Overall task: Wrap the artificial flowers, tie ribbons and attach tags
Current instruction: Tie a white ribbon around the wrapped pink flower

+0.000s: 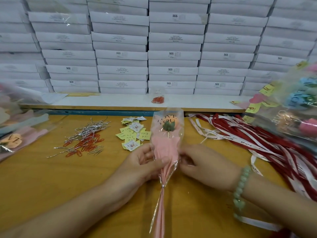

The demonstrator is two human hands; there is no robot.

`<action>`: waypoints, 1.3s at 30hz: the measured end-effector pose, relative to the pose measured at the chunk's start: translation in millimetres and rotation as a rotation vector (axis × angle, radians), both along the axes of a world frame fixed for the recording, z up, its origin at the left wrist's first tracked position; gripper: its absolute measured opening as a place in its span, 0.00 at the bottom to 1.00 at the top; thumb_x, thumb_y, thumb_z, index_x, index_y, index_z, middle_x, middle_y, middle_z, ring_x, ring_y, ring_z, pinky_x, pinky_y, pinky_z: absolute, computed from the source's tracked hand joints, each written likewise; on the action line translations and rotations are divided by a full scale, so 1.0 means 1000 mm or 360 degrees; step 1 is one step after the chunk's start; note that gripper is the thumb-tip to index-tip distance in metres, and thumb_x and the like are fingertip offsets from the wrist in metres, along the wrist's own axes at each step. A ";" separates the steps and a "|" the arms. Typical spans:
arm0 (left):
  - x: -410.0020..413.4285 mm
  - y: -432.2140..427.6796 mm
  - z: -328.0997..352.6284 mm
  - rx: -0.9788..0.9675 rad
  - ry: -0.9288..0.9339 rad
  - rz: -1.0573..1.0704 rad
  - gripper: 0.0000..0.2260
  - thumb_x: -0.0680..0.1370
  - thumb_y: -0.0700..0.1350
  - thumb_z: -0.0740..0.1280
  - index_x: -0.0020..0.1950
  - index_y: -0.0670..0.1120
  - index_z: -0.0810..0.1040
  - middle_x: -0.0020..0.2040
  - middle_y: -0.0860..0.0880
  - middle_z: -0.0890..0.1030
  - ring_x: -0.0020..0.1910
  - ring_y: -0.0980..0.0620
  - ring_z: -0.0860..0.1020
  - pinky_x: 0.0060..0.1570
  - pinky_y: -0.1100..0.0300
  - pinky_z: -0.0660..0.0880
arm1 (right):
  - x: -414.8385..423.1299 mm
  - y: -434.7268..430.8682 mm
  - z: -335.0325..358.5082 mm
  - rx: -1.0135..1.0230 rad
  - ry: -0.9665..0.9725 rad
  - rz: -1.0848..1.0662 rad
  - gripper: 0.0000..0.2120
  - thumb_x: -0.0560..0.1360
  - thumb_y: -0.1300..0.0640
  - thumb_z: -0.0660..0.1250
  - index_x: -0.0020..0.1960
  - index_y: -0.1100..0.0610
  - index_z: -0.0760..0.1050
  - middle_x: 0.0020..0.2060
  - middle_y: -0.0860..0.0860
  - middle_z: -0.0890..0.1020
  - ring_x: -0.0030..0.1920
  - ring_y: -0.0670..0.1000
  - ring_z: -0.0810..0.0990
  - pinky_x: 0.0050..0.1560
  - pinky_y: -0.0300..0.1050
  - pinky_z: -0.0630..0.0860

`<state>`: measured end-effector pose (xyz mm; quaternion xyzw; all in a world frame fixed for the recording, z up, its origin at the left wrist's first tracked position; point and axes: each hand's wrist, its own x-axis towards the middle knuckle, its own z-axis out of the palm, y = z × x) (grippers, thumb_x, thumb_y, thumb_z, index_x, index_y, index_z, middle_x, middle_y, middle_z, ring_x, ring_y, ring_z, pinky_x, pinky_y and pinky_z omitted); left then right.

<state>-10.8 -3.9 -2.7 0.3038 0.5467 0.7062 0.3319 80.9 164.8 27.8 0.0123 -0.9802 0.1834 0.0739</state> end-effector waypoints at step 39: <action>0.008 0.004 -0.003 -0.0225 0.0511 0.0166 0.06 0.77 0.40 0.67 0.51 0.41 0.73 0.34 0.42 0.72 0.25 0.55 0.70 0.26 0.66 0.67 | 0.009 0.161 0.007 0.0274 -0.0294 -0.1084 0.11 0.81 0.53 0.60 0.47 0.57 0.77 0.35 0.51 0.82 0.35 0.49 0.81 0.34 0.39 0.74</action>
